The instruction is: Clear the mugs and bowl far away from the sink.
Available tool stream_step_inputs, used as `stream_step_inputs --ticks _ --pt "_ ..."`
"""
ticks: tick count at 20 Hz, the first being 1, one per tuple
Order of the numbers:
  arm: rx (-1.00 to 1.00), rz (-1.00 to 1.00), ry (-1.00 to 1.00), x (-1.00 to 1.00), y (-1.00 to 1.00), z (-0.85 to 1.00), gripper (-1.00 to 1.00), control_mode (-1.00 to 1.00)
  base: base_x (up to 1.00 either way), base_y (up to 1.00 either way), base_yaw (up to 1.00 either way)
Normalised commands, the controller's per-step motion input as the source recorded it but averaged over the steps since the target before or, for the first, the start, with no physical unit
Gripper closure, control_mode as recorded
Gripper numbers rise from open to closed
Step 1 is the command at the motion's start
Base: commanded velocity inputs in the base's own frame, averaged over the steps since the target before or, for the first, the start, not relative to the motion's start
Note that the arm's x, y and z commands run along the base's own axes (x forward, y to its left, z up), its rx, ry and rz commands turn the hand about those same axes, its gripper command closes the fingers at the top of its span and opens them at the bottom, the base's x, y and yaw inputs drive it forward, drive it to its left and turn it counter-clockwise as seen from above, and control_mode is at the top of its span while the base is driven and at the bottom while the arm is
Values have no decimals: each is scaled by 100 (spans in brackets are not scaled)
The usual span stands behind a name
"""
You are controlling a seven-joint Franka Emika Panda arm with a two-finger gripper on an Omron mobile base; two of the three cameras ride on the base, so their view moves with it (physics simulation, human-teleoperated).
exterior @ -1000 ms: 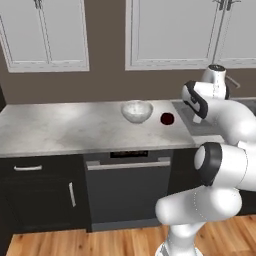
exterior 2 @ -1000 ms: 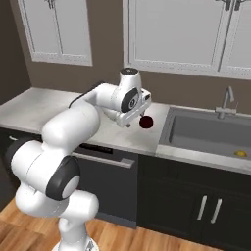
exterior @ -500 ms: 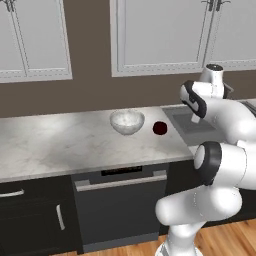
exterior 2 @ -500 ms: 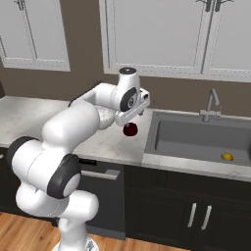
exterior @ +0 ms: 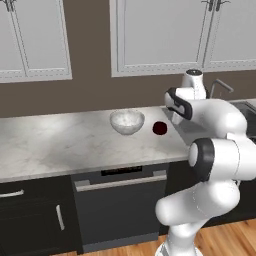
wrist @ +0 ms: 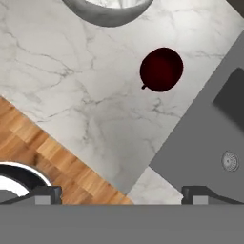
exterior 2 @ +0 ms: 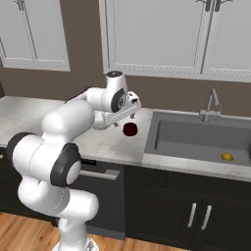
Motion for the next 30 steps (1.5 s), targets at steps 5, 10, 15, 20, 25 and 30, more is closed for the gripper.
stream_step_inputs --ticks 5,10,15,20,25,30 --pt "5 -24 1 33 60 -28 -100 -100 0 0 0" --pt "11 -22 3 34 16 -32 -100 -100 0 0 0" --pt "10 -25 0 37 27 -40 -100 -100 0 0 0" --pt "2 -31 0 20 3 -28 -100 -100 0 0 0" --pt "0 -32 -2 8 -1 -11 -100 -100 0 0 0" --pt "3 -27 -6 5 -4 -12 -100 -100 0 0 0"
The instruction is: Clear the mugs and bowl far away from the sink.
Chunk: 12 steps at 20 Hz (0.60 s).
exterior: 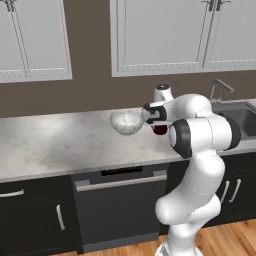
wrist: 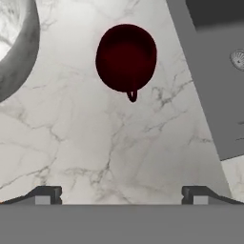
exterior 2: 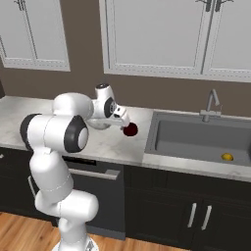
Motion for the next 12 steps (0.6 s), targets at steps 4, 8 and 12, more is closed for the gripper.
stream_step_inputs --ticks 4,8,12 --pt "8 -19 -8 0 -19 -15 -100 -100 0 0 0" --pt "9 -13 -8 11 -22 -20 -100 -100 0 0 0" --pt "9 -4 -4 21 -19 -30 -100 -100 0 0 0"
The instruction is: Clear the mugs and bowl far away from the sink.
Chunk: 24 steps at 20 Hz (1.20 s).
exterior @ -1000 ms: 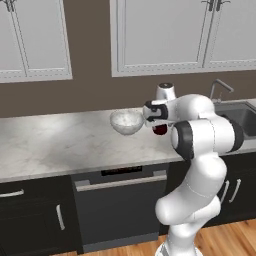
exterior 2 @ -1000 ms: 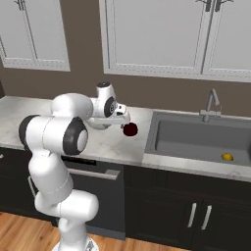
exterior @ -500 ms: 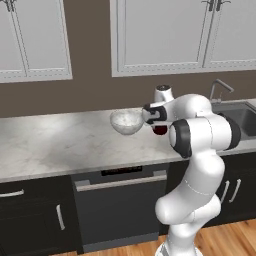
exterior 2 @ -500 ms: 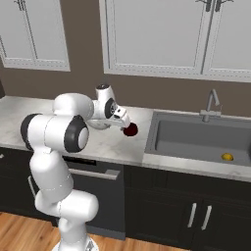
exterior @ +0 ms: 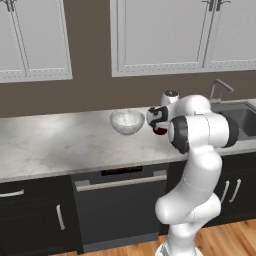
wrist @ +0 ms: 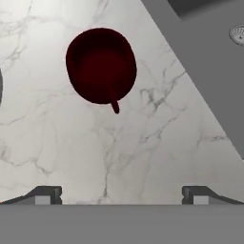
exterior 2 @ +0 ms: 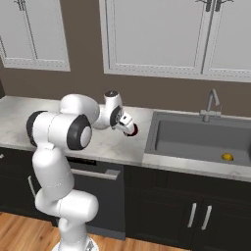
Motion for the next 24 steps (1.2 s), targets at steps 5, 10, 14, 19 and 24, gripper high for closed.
stream_step_inputs --ticks 5,10,14,19,24 --pt "4 -2 -1 36 0 -32 -100 -100 0 0 0" --pt "2 -1 -3 32 0 -14 -100 -100 0 0 0" --pt "2 0 -4 27 -6 0 -100 -100 0 0 0" --pt "0 0 -3 18 -8 -3 -100 -100 0 0 0" --pt "0 0 -2 14 -8 -13 -100 -100 0 0 0"
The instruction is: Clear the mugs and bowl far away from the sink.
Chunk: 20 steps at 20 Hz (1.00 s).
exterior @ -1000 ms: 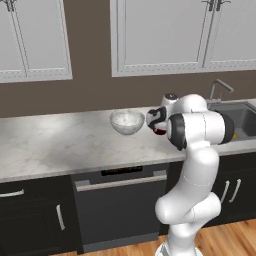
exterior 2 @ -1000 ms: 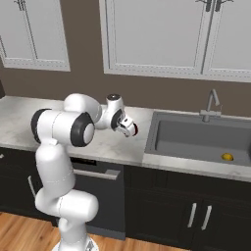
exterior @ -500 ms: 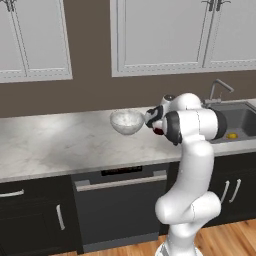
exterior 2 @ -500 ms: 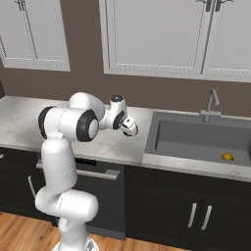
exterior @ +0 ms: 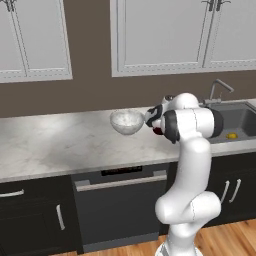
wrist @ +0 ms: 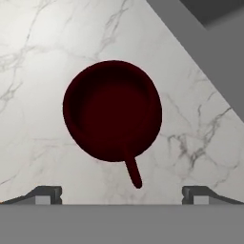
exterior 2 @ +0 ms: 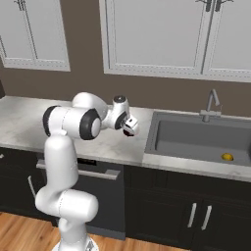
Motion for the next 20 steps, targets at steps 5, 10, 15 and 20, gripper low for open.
stream_step_inputs --ticks 5,10,15,20 --pt "0 0 -3 14 -8 -12 -100 -100 0 0 0" --pt "0 0 -5 9 -17 -9 -100 -100 0 0 0" --pt "0 0 -3 12 -14 -18 -100 -100 0 0 0" --pt "0 0 -4 11 -1 -19 -100 -100 0 0 0"
